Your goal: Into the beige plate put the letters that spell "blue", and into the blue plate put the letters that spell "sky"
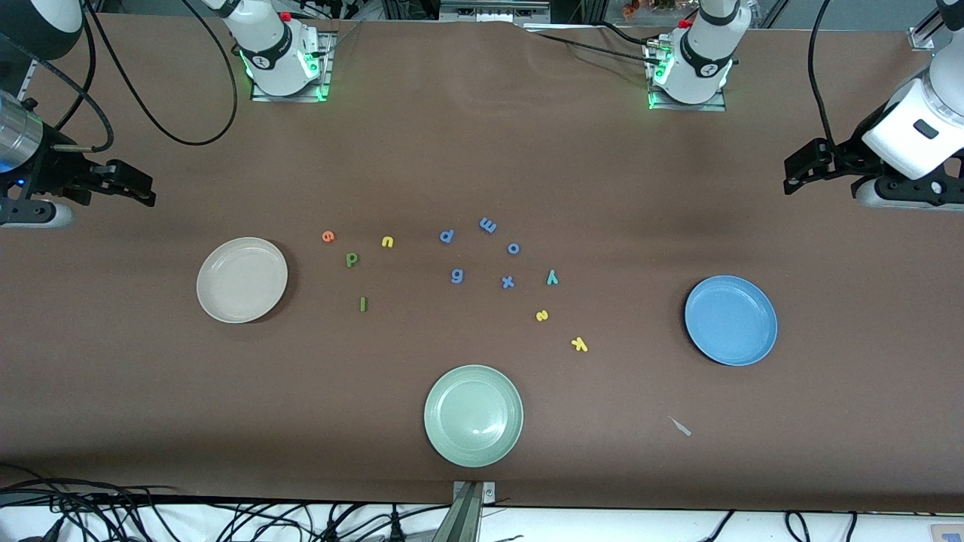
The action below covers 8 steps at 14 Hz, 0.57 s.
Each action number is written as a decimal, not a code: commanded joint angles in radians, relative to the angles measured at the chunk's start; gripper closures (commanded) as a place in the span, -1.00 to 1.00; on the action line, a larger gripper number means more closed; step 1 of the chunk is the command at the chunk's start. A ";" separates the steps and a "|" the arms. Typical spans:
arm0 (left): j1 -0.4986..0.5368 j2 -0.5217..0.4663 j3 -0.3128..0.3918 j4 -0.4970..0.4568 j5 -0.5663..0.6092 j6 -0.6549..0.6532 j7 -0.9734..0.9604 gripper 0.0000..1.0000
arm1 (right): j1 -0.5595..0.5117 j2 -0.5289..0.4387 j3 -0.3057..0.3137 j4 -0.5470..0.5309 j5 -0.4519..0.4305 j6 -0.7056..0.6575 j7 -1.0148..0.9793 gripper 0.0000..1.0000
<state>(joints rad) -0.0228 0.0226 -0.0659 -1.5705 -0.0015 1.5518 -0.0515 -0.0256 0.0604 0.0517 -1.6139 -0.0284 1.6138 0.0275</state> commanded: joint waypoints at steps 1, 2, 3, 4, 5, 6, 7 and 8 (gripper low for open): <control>0.007 0.005 -0.005 0.012 0.012 -0.010 0.007 -1.00 | -0.008 -0.007 0.004 0.002 0.013 0.000 -0.017 -1.00; 0.007 0.005 -0.005 0.014 0.012 -0.010 0.007 -1.00 | -0.008 -0.007 0.004 0.002 0.015 0.001 -0.017 -1.00; 0.006 0.005 -0.005 0.012 0.012 -0.010 0.007 -1.00 | -0.010 -0.007 0.004 0.002 0.013 0.000 -0.017 -1.00; 0.006 0.011 -0.005 0.015 0.011 -0.007 0.006 -1.00 | -0.010 -0.007 0.004 0.002 0.013 0.000 -0.017 -1.00; 0.004 0.016 -0.005 0.018 0.009 -0.004 0.006 -1.00 | -0.010 -0.007 0.004 0.002 0.013 0.000 -0.017 -1.00; 0.003 0.019 -0.005 0.020 0.008 -0.004 0.007 -1.00 | -0.010 -0.007 0.004 0.002 0.013 0.000 -0.017 -1.00; 0.003 0.020 -0.005 0.020 0.008 -0.004 0.007 -1.00 | -0.010 -0.007 0.004 0.002 0.013 0.000 -0.017 -1.00; 0.004 0.020 -0.005 0.020 0.008 -0.004 0.007 -1.00 | -0.010 -0.007 0.004 0.002 0.015 0.000 -0.017 -1.00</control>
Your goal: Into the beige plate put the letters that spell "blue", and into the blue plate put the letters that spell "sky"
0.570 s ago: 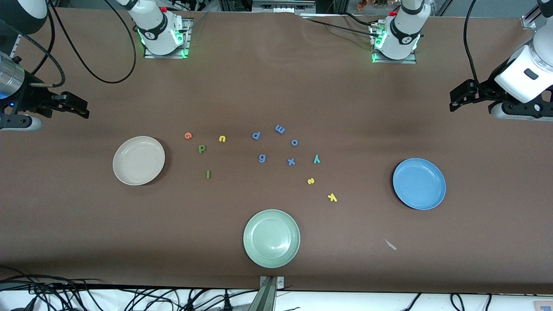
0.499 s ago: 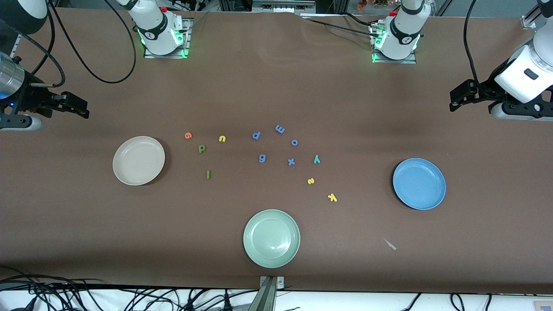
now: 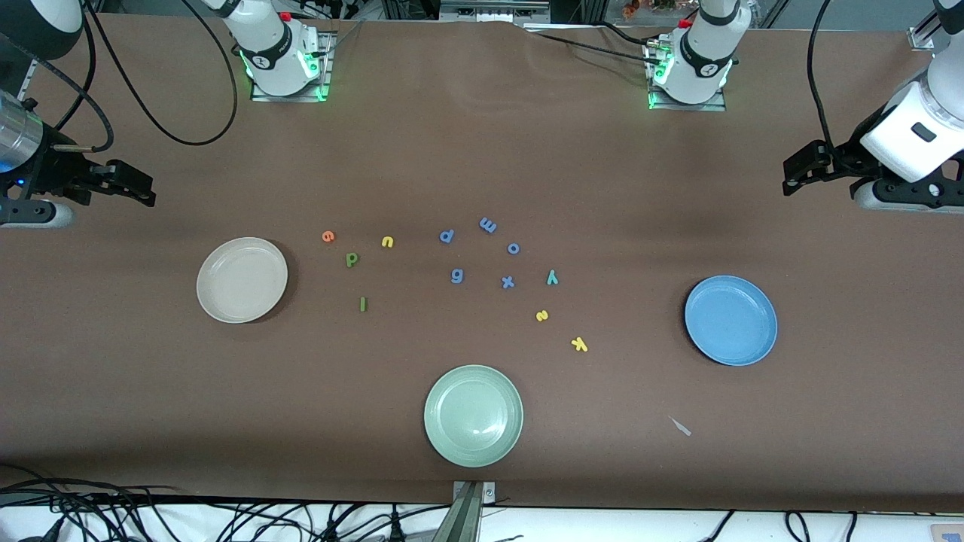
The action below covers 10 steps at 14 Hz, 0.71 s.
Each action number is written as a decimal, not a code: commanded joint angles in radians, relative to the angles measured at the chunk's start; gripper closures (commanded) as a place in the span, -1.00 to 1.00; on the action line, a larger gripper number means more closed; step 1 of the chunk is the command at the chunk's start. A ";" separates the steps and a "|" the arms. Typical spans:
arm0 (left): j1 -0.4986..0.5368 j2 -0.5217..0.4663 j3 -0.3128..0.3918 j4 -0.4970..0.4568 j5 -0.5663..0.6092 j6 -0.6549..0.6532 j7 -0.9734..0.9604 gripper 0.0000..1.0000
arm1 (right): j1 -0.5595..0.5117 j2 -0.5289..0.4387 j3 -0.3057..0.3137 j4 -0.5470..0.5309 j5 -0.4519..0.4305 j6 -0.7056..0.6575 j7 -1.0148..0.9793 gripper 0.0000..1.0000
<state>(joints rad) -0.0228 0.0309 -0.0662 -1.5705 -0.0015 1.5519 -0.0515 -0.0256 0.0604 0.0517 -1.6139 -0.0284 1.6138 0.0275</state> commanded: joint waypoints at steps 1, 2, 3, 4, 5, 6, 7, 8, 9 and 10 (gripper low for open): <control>0.004 0.012 -0.004 0.020 0.008 -0.004 0.007 -1.00 | -0.010 -0.007 0.004 0.002 0.015 0.001 -0.017 -1.00; 0.004 0.011 -0.004 0.020 0.009 -0.004 0.007 -1.00 | -0.010 -0.007 0.004 0.002 0.015 0.001 -0.017 -1.00; 0.001 0.011 -0.006 0.020 0.009 -0.004 0.007 -1.00 | -0.010 -0.007 0.004 0.002 0.015 0.000 -0.017 -1.00; -0.002 0.011 -0.007 0.020 0.009 -0.004 0.007 -1.00 | -0.010 -0.007 0.004 0.002 0.015 0.001 -0.017 -1.00; -0.005 0.011 -0.007 0.020 0.017 -0.006 0.007 -1.00 | -0.010 -0.007 0.004 0.002 0.015 0.001 -0.017 -1.00; -0.005 0.011 -0.007 0.018 0.018 -0.009 0.007 -1.00 | -0.010 -0.007 0.004 0.002 0.015 0.000 -0.017 -1.00; 0.000 0.011 -0.006 0.018 0.018 -0.013 0.009 -1.00 | -0.010 -0.007 0.004 0.002 0.015 0.000 -0.017 -1.00; 0.004 0.011 -0.006 0.018 0.017 -0.013 0.010 -1.00 | -0.010 -0.007 0.004 0.002 0.015 0.000 -0.017 -1.00; 0.004 0.011 -0.006 0.018 0.018 -0.013 0.009 -1.00 | -0.010 -0.007 0.004 0.002 0.015 0.000 -0.017 -1.00; 0.004 0.011 -0.006 0.018 0.018 -0.013 0.009 -1.00 | -0.010 -0.007 0.004 0.002 0.015 0.000 -0.017 -1.00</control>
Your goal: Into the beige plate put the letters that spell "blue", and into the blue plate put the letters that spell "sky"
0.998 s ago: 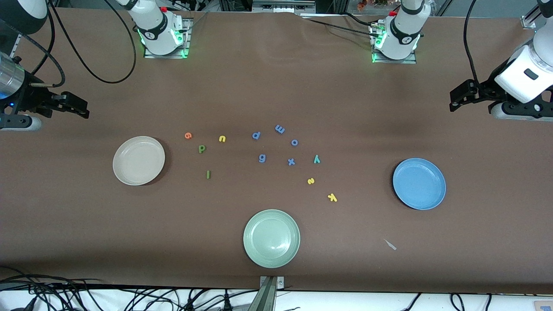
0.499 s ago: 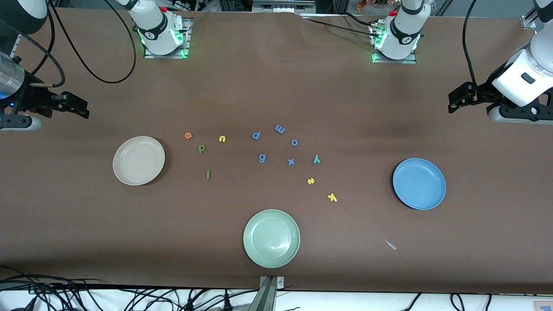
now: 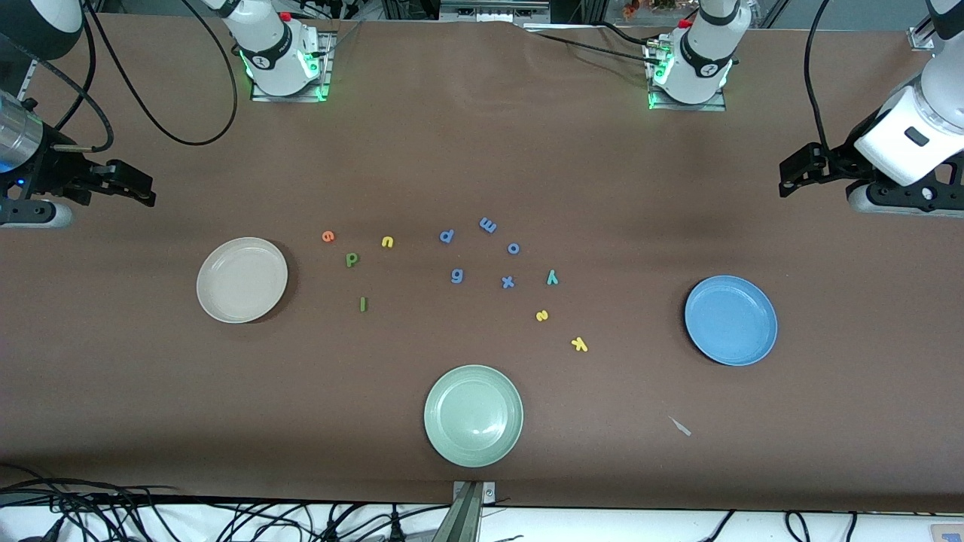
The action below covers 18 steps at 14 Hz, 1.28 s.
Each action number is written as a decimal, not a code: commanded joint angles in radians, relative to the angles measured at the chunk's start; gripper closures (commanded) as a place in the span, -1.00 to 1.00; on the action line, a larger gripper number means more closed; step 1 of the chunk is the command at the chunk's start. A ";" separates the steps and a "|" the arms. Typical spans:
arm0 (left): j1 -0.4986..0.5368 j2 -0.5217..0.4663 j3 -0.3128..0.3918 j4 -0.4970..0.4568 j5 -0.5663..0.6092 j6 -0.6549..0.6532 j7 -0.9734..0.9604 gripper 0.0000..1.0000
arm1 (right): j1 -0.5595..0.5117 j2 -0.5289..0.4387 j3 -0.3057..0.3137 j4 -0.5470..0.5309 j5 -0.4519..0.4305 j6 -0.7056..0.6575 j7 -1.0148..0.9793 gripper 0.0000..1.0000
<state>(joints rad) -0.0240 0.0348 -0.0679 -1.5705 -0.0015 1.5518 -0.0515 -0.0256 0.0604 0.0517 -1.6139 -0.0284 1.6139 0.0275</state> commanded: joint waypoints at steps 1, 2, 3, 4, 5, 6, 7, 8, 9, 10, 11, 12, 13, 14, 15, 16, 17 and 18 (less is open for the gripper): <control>0.006 0.007 -0.004 0.018 0.018 -0.013 0.010 -1.00 | -0.010 -0.007 0.004 0.002 0.015 0.000 -0.017 -1.00; 0.006 0.007 -0.004 0.018 0.018 -0.010 0.009 -1.00 | -0.010 -0.007 0.004 0.002 0.015 0.000 -0.017 -1.00; 0.006 0.007 -0.004 0.018 0.017 -0.010 0.009 -1.00 | -0.010 -0.007 0.004 0.002 0.015 0.000 -0.017 -1.00; 0.004 0.007 -0.004 0.020 0.017 -0.010 0.009 -1.00 | -0.010 -0.007 0.004 0.002 0.015 0.000 -0.017 -1.00; -0.001 0.005 -0.006 0.018 0.017 -0.010 0.009 -1.00 | -0.010 -0.007 0.004 0.002 0.015 -0.002 -0.017 -1.00; -0.002 0.005 -0.006 0.018 0.018 -0.010 0.009 -1.00 | -0.010 -0.007 0.004 0.002 0.015 -0.002 -0.017 -1.00; -0.002 0.005 -0.006 0.018 0.020 -0.010 0.009 -1.00 | -0.010 -0.007 0.004 0.002 0.015 -0.002 -0.017 -1.00; -0.002 0.005 -0.006 0.018 0.020 -0.009 0.009 -1.00 | -0.010 -0.007 0.004 0.002 0.015 -0.002 -0.017 -1.00; -0.001 0.007 -0.006 0.020 0.020 -0.007 0.009 -1.00 | -0.010 -0.007 0.004 0.002 0.015 -0.002 -0.017 -1.00; 0.004 0.007 -0.004 0.020 0.020 -0.009 0.009 -1.00 | -0.010 -0.007 0.004 0.002 0.015 -0.002 -0.018 -1.00; 0.007 0.005 -0.003 0.018 0.020 -0.009 0.009 -1.00 | -0.010 -0.007 0.004 0.002 0.015 -0.003 -0.017 -1.00; 0.007 0.007 -0.003 0.020 0.020 -0.004 0.009 -1.00 | -0.010 -0.007 0.004 0.002 0.015 -0.003 -0.017 -1.00; 0.009 0.007 -0.001 0.020 0.020 -0.004 0.010 -1.00 | -0.010 -0.007 0.004 0.002 0.015 -0.003 -0.017 -1.00; 0.007 0.008 -0.001 0.020 0.017 -0.003 0.010 -1.00 | -0.010 -0.007 0.004 0.002 0.015 -0.003 -0.017 -1.00; 0.001 0.010 -0.003 0.021 0.017 -0.003 0.009 -1.00 | -0.010 -0.007 0.004 0.002 0.015 -0.003 -0.017 -1.00; 0.004 0.008 -0.003 0.027 0.020 -0.004 0.009 -1.00 | -0.010 -0.007 0.004 0.002 0.015 -0.003 -0.017 -1.00; 0.009 0.008 -0.001 0.024 0.018 -0.006 0.010 -1.00 | -0.010 -0.007 0.004 0.002 0.015 -0.003 -0.017 -1.00; 0.009 0.008 -0.001 0.030 0.018 -0.006 0.010 -1.00 | -0.010 -0.007 0.004 0.002 0.015 -0.003 -0.017 -1.00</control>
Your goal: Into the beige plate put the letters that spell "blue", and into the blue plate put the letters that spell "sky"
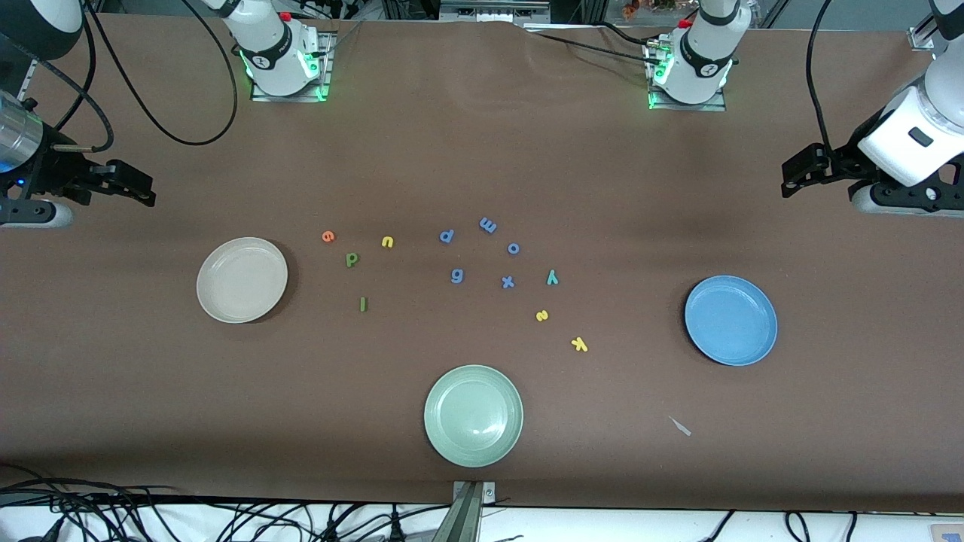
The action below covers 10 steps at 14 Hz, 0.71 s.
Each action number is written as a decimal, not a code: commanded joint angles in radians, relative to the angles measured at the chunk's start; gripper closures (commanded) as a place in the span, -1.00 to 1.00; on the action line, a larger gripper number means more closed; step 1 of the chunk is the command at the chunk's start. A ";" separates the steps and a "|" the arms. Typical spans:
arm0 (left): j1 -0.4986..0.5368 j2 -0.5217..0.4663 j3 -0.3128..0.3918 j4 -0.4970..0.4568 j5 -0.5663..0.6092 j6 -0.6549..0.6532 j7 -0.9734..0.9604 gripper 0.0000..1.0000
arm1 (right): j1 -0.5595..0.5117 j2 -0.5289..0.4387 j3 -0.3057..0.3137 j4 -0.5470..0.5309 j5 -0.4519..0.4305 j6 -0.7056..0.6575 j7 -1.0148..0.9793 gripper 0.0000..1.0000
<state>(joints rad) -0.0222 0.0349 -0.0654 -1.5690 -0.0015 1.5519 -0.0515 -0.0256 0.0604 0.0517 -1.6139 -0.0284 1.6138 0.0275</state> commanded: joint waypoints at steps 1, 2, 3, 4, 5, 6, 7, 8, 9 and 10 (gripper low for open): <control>0.004 0.010 -0.002 0.030 0.020 -0.006 0.010 -1.00 | -0.010 -0.007 0.004 0.002 0.015 -0.005 -0.017 -1.00; 0.005 0.010 -0.002 0.029 0.020 -0.006 0.010 -1.00 | -0.010 -0.007 0.004 0.002 0.015 -0.005 -0.017 -1.00; 0.005 0.008 -0.002 0.029 0.018 -0.006 0.010 -1.00 | -0.010 -0.007 0.004 0.002 0.015 -0.005 -0.017 -1.00; 0.004 0.008 -0.004 0.029 0.018 -0.006 0.009 -1.00 | -0.010 -0.007 0.004 0.002 0.015 -0.005 -0.017 -1.00; 0.001 0.008 -0.005 0.029 0.018 -0.006 0.009 -1.00 | -0.010 -0.007 0.004 0.002 0.015 -0.005 -0.017 -1.00; -0.004 0.010 -0.005 0.029 0.020 -0.004 0.007 -1.00 | -0.010 -0.007 0.004 0.002 0.015 -0.005 -0.017 -1.00; -0.005 0.010 -0.007 0.029 0.020 -0.004 0.007 -1.00 | -0.010 -0.007 0.004 0.002 0.015 -0.005 -0.017 -1.00; -0.004 0.008 -0.005 0.029 0.020 -0.004 0.009 -1.00 | -0.010 -0.007 0.004 0.002 0.015 -0.005 -0.017 -1.00; -0.001 0.010 -0.007 0.029 0.020 -0.004 0.009 -1.00 | -0.010 -0.007 0.004 0.002 0.015 -0.005 -0.017 -1.00; 0.002 0.008 -0.005 0.029 0.020 -0.004 0.009 -1.00 | -0.010 -0.007 0.004 0.002 0.015 -0.005 -0.017 -1.00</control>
<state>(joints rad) -0.0244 0.0348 -0.0680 -1.5644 -0.0015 1.5519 -0.0515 -0.0256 0.0604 0.0517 -1.6139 -0.0284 1.6138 0.0275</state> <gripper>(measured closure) 0.000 0.000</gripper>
